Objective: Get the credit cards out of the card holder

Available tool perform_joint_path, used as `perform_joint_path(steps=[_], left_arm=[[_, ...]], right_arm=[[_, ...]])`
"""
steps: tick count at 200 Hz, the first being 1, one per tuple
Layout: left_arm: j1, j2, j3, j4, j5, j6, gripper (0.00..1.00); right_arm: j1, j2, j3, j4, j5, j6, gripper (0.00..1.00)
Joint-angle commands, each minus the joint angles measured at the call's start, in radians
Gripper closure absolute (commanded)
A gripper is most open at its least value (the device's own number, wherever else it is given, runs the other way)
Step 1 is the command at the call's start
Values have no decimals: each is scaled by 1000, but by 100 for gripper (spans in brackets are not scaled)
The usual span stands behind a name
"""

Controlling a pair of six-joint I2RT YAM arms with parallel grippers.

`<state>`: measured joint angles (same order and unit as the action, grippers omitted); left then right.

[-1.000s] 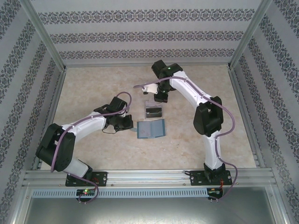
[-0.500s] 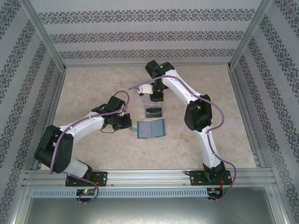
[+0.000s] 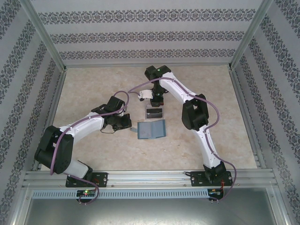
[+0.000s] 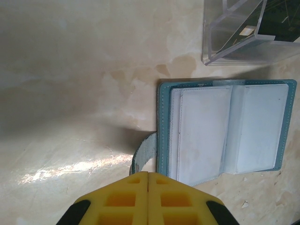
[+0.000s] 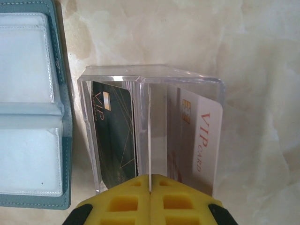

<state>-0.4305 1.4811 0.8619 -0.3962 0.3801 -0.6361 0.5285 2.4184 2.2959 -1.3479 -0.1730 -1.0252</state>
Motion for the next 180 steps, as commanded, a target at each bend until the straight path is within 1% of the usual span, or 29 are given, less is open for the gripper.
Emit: perform_joint_path(steps=[1, 32, 85, 119, 140, 156, 180], left_arm=[[10, -6, 10, -29, -8, -9, 94], [11, -5, 9, -23, -4, -11, 94], [9, -5, 7, -10, 3, -14, 94], [11, -5, 10, 0, 15, -17, 93], [10, 2, 16, 4, 21, -17, 94], [10, 21, 32, -7, 23, -10, 93], [10, 46, 50, -7, 42, -5, 93]], right_arm=[[10, 22, 33, -36, -31, -13, 91], [2, 7, 63, -28, -18, 8, 85], [7, -72, 52, -13, 48, 31, 82], [16, -140, -19, 65, 132, 57, 81], [25, -185, -65, 99, 127, 71, 80], [33, -222, -132, 149, 124, 94, 80], [46, -274, -234, 229, 128, 170, 80]])
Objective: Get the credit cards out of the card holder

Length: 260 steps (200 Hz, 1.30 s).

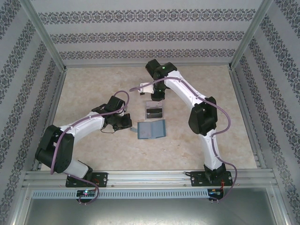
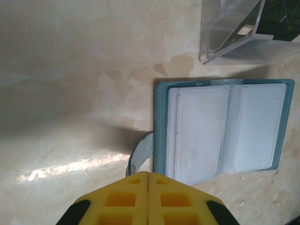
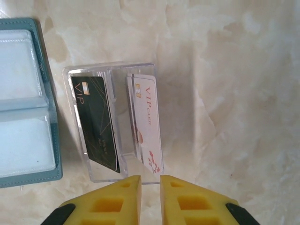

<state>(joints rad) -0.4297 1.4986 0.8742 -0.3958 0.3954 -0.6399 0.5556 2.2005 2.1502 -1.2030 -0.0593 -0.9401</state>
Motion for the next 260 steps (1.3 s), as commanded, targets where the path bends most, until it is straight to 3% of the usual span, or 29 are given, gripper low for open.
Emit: perform_joint_path(steps=[1, 36, 151, 192, 224, 260], left_arm=[[10, 29, 38, -7, 28, -1, 94], [9, 49, 50, 24, 56, -2, 94], [-15, 168, 94, 105, 152, -14, 95], [-29, 205, 93, 146, 168, -33, 96], [-33, 222, 83, 159, 172, -38, 99], [-34, 238, 72, 160, 185, -36, 100]], right_arm=[[20, -58, -92, 87, 15, 90, 80], [48, -125, -222, 181, 15, 262, 80], [94, -386, -711, 618, -59, 1136, 87], [113, -442, -829, 743, -157, 1325, 90], [107, -422, -839, 726, -259, 1498, 90], [114, -423, -927, 834, -318, 1603, 89]])
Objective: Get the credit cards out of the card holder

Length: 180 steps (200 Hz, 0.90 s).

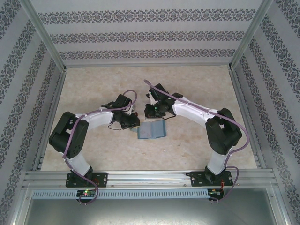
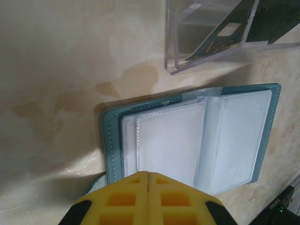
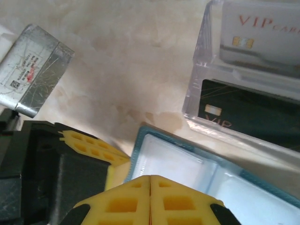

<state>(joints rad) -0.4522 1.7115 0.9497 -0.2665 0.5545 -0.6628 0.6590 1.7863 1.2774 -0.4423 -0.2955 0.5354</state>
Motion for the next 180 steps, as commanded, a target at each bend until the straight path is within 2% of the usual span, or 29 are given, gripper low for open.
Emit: perform_joint_path(steps=[1, 101, 180], left_arm=[[-11, 25, -4, 30, 26, -14, 100], [-16, 52, -25, 40, 32, -18, 100], [-18, 65, -32, 34, 32, -17, 100]], right_arm=[[11, -8, -55, 74, -84, 128, 89], [27, 60, -100, 112, -128, 210, 78], [39, 116, -96, 55, -119, 202, 76]])
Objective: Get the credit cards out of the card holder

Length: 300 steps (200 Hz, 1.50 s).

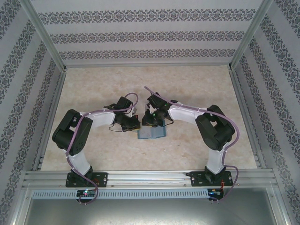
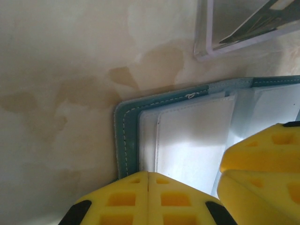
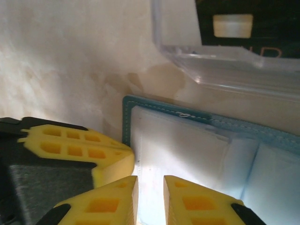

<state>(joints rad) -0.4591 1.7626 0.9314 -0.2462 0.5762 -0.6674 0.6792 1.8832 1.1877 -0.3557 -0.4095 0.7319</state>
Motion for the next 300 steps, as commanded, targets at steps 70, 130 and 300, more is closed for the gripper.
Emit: perform_joint_path(steps=[70, 130, 300], left_arm=[[-12, 21, -18, 19, 10, -14, 100], [-13, 26, -19, 24, 13, -17, 100], [-11, 18, -18, 13, 10, -17, 100]], right_arm=[[26, 34, 12, -116, 59, -22, 72], [26, 47, 28, -182, 114, -54, 62], [43, 41, 72, -255, 187, -91, 37]])
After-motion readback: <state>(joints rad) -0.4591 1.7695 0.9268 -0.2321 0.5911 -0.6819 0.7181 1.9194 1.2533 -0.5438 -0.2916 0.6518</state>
